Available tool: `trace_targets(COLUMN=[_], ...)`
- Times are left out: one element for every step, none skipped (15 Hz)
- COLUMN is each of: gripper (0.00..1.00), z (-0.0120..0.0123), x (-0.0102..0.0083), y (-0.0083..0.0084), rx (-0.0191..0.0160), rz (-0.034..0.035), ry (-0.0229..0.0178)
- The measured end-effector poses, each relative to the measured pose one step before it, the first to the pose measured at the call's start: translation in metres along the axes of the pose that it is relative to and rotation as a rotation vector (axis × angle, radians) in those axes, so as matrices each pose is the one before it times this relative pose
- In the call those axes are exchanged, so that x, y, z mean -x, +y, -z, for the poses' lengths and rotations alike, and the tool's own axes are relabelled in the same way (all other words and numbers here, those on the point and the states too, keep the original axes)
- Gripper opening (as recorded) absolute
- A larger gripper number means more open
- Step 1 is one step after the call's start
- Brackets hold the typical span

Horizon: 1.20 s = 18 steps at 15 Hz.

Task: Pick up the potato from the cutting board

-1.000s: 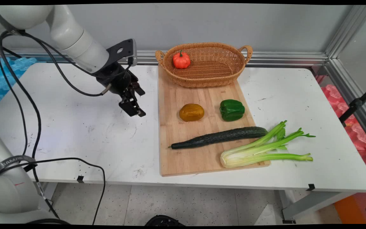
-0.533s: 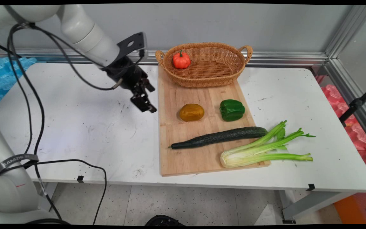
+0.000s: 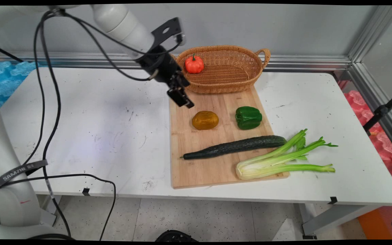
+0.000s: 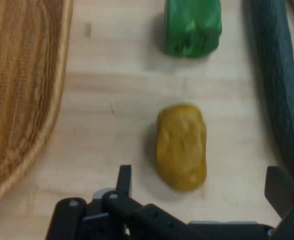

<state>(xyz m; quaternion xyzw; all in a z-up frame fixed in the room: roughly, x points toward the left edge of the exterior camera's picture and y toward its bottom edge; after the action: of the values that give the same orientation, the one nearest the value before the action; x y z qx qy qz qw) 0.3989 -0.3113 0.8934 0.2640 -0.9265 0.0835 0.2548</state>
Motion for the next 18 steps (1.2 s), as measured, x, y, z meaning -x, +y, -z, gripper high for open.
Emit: trace_targets(gripper=[1.00, 1.00, 1.00, 1.00, 1.00, 1.00, 1.00, 1.00, 1.00, 1.00, 1.00, 1.00, 1.00, 1.00, 1.00, 1.00, 1.00, 1.00], z=[-0.00356, -0.00347, -0.00465, -0.00533, -0.00498, -0.00630, -0.00616, -0.00538, -0.00665, -0.00687, -0.00591, -0.00641, -0.00548, -0.00660, -0.00476, -0.00509, -0.00405, -0.00440], x=[-0.00677, -0.00538, -0.00549, -0.00453, -0.00320, -0.00273, -0.00201, -0.00104, -0.00026, 0.00026, 0.00090, 0.00121, 0.00148, 0.00277, 0.00299, 0.00359, 0.00314, 0.00342], y=[-0.00073, -0.00047, -0.00033, 0.00022, 0.00028, 0.00069, 0.00112, 0.00077, 0.00103, 0.00096, 0.00096, 0.00095, 0.00106, 0.00092, 0.00042, 0.00040, 0.00020, 0.00001], rx=[0.00411, 0.00129, 0.00092, 0.00054, -0.00007, -0.00002, -0.00005, -0.00050, -0.00045, -0.00197, -0.00152, -0.00176, -0.00014, -0.00047, 0.00141, 0.00268, 0.00316, 0.00353], rz=[0.00202, 0.00326, 0.00445, 0.00484, 0.00378, 0.00161, -0.00009, -0.00152, -0.00384, -0.00586, -0.00573, -0.00600, -0.00539, -0.00536, -0.00246, -0.00267, -0.00253, -0.00217], ry=[0.00758, 0.00723, 0.00706, 0.00616, 0.00496, 0.00371, 0.00294, 0.00166, 0.00033, 0.00010, -0.00061, -0.00097, -0.00219, -0.00530, -0.00735, -0.00938, -0.00785, -0.00868])
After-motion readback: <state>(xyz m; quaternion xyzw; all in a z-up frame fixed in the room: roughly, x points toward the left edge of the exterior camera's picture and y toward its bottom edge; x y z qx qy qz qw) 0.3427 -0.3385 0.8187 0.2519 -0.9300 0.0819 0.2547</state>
